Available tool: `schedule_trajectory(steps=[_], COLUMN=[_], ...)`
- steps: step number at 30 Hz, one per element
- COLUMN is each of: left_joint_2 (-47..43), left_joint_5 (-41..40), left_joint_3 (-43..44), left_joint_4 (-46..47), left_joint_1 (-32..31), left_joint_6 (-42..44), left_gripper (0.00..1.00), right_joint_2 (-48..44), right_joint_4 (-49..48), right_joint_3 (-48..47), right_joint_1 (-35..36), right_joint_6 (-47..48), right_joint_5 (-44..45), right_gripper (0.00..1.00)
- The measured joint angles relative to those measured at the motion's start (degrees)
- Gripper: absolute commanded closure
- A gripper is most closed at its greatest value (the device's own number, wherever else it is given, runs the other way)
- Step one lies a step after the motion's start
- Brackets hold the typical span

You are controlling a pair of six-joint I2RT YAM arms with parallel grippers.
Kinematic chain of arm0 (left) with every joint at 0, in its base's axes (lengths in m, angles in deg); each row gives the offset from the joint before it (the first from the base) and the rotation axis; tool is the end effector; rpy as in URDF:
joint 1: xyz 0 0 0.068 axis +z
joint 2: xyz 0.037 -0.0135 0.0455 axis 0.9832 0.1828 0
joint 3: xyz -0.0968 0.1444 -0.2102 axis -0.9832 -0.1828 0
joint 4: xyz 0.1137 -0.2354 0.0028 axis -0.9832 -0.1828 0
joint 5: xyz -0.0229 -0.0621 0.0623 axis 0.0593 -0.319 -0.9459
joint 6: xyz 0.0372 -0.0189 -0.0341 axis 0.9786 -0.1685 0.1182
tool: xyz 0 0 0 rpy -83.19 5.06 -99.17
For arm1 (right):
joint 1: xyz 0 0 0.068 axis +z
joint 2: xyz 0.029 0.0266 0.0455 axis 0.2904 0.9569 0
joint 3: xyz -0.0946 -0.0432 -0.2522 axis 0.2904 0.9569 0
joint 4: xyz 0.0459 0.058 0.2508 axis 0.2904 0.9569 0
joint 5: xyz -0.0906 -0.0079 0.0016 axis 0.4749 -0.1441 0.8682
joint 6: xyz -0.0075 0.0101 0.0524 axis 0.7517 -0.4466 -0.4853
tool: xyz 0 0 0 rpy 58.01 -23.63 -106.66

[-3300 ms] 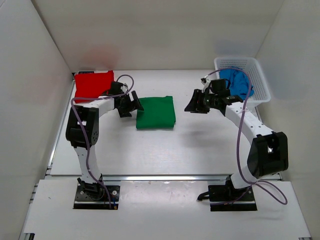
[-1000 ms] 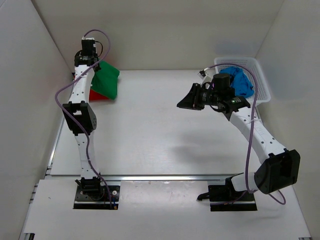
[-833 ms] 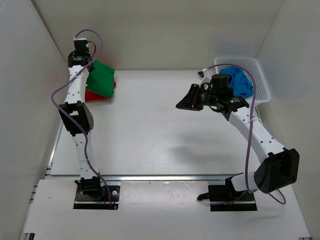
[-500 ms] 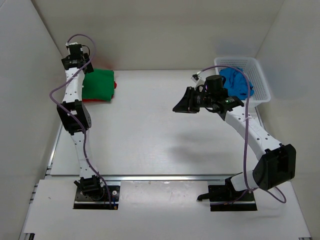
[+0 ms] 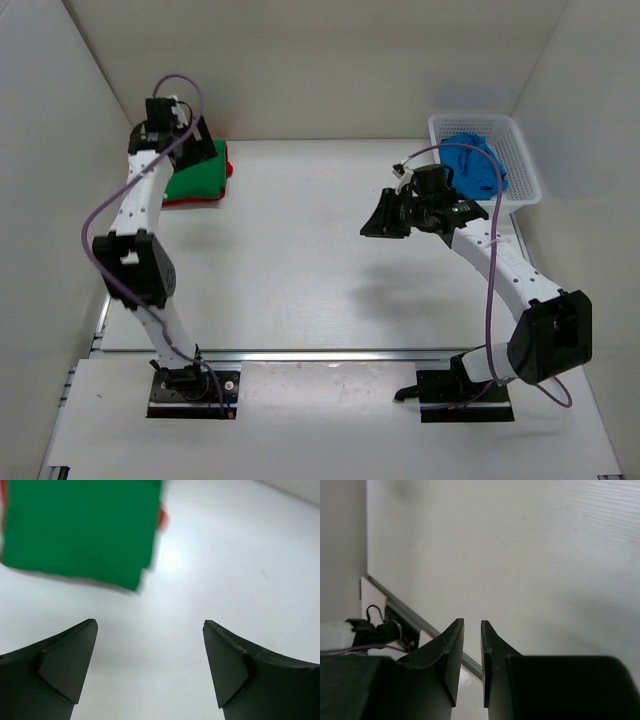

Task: Fold and stack the t-shirts
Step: Put the neatly folded tshirt into the corner of the board with the left arm

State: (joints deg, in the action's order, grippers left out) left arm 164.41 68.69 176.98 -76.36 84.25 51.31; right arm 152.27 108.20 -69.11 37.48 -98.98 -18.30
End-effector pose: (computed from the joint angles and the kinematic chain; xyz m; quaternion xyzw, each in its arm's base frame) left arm 0.4390 0.0367 0.3392 -0.1654 0.9085 -0.0375 0.3820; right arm 0.2772 0.1235 0.3071 -0.0402 0.8843 0.3850 0.2610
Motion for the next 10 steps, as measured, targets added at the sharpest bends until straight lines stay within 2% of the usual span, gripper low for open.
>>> schedule_trajectory(steps=[3,5,7,10], left_joint_2=[-14.8,-22.7,-29.1,-36.5], left_joint_5=[2.1,3.0,3.8,5.0], left_joint_3=[-16.3,-23.8,-29.3,-33.7], left_joint_4=[0.9,0.2,-0.2,-0.5], left_joint_1=[-7.4,-13.3,-17.9,-19.7], left_joint_6=[-0.7,-1.1,-1.6,-2.9], left_gripper=[0.02,0.01,0.02,0.01], right_joint_2=[-3.1,-6.6,-10.9,-15.5], right_joint_4=[1.7,3.1,3.5,4.0], right_joint_3=[3.4,5.4,7.1,8.6], right_joint_1=[-2.1,-3.2,-4.4,-6.6], right_joint_6=[1.5,2.3,3.2,4.5], right_joint_5=[3.8,6.6,8.2,9.2], right_gripper=[0.81,0.81,0.81,0.78])
